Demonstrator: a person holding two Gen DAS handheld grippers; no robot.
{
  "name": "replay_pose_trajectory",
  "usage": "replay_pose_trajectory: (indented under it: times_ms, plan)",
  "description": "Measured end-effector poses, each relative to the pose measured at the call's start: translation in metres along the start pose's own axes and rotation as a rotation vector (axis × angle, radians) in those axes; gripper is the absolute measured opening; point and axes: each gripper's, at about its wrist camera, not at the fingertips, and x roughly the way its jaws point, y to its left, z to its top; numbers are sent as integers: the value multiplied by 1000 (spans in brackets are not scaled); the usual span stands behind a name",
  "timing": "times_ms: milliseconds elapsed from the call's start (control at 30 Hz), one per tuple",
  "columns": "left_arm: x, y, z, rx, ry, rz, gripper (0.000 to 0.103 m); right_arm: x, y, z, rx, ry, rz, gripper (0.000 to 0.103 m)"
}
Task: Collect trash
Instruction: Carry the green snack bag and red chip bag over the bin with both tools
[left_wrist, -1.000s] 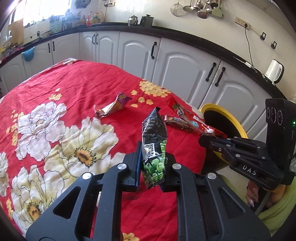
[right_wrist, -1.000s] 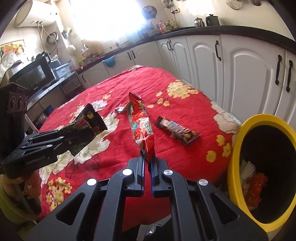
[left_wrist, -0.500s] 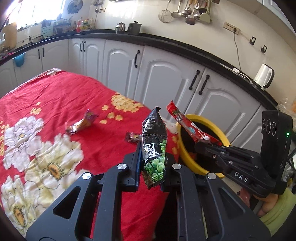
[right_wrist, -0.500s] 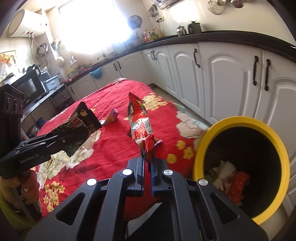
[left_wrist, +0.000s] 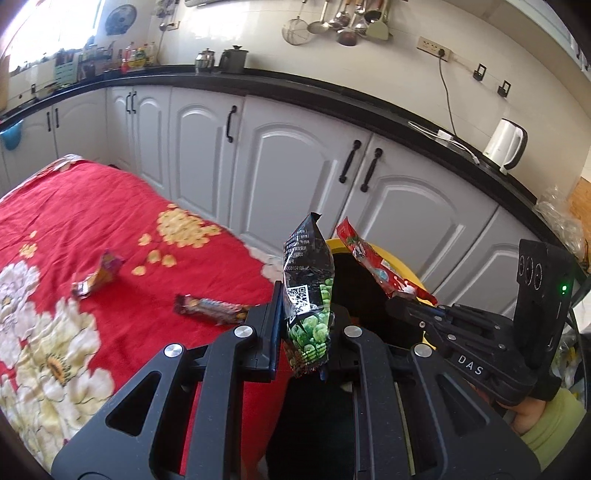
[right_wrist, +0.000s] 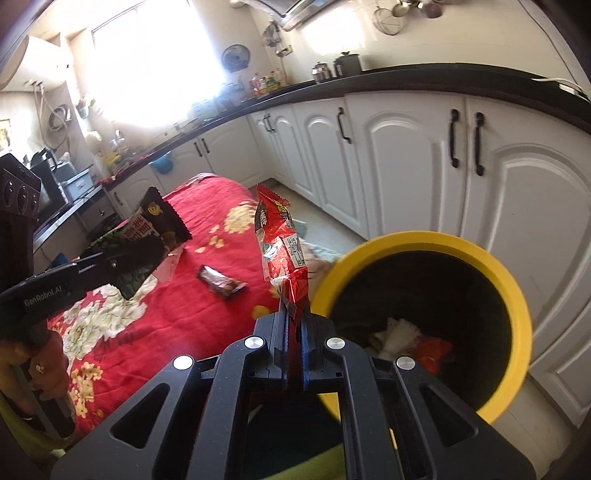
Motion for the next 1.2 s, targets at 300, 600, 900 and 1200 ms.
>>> replay_pose_trajectory:
  times_ms: [300, 600, 900, 1200]
  plan:
    - [21, -30, 6, 30, 14, -36, 9, -13, -43, -10, 68, -10, -62, 5]
    - [51, -50, 7, 43, 59, -70, 9, -22, -76, -19, 119, -18, -125, 5]
    - [87, -69, 0, 63, 123, -90, 9, -17, -103, -29, 178, 4, -164, 5]
    - [120, -78, -9, 72, 177, -97, 10, -8, -113, -38, 211, 41, -177, 5]
